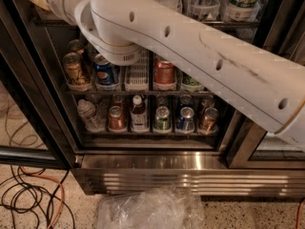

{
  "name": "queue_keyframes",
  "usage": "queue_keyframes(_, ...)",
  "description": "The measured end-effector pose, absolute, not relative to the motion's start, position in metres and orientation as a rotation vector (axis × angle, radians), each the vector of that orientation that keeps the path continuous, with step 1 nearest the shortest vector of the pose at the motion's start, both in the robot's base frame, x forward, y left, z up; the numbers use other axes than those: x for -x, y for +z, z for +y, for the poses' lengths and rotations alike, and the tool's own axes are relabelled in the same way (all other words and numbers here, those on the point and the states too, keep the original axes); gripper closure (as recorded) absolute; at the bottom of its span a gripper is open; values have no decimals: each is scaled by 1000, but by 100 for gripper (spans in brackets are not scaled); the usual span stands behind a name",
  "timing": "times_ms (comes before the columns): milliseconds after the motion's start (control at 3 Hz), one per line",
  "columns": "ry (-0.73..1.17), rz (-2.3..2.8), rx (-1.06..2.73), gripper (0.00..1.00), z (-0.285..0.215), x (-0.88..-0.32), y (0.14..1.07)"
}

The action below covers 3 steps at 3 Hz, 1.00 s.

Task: Pick orange can from top shelf of fridge

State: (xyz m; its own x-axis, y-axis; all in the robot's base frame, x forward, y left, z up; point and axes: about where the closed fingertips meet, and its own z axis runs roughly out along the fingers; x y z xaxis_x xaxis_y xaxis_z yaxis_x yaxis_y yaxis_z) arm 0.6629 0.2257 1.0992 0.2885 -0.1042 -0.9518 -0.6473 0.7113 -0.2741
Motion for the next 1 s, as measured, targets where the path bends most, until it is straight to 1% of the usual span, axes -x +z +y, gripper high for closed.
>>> queue_keyframes(667,426,1272,721,100,224,-663,1100)
queue_keyframes(1000,397,1368,633,100,177,-648,1096)
